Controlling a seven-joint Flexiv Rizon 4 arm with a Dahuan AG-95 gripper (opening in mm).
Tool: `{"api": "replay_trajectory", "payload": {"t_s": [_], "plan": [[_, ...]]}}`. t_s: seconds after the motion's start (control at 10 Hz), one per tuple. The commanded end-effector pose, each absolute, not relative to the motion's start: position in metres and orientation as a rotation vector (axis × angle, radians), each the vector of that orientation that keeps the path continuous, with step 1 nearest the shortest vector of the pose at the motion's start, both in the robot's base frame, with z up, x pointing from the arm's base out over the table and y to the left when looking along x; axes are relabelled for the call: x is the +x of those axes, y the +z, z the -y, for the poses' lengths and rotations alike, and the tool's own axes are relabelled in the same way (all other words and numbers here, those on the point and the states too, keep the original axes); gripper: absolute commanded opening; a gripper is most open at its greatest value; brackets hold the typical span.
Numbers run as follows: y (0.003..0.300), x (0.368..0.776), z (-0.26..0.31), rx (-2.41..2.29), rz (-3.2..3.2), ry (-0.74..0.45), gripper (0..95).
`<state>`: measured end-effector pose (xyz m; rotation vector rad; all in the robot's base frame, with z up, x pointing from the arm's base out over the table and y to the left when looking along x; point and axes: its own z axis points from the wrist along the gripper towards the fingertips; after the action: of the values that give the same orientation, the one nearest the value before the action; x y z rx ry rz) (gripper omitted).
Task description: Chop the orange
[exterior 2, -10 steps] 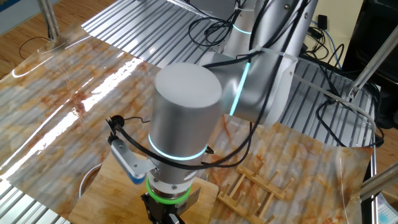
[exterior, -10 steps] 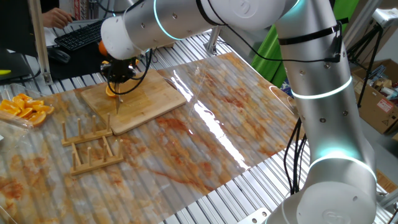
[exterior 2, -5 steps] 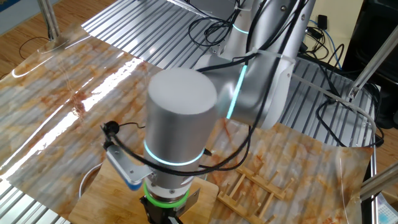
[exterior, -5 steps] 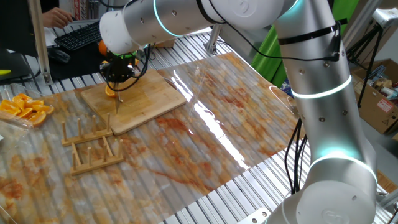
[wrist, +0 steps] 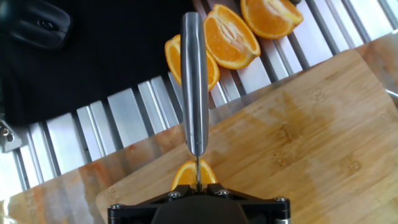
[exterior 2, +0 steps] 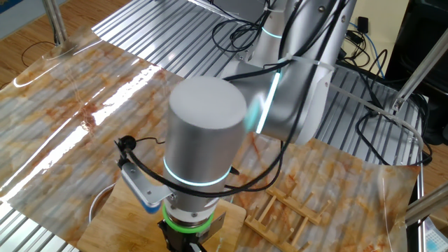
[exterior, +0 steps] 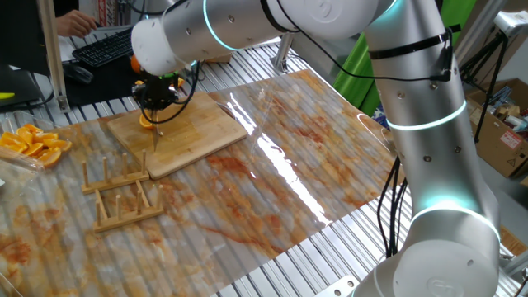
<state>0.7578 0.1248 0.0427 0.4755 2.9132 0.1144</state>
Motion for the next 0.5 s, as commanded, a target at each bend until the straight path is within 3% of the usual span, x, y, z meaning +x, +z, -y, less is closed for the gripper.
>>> {"api": "replay_trajectory", "payload": {"t_s": [0.1,0.5], "plan": [[0.0227,0.7510,-0.1265,0.460,-2.915,0.090,0.0],[0.0201,0.7464,-0.1272,0.450,-2.937,0.094,0.0]]}}
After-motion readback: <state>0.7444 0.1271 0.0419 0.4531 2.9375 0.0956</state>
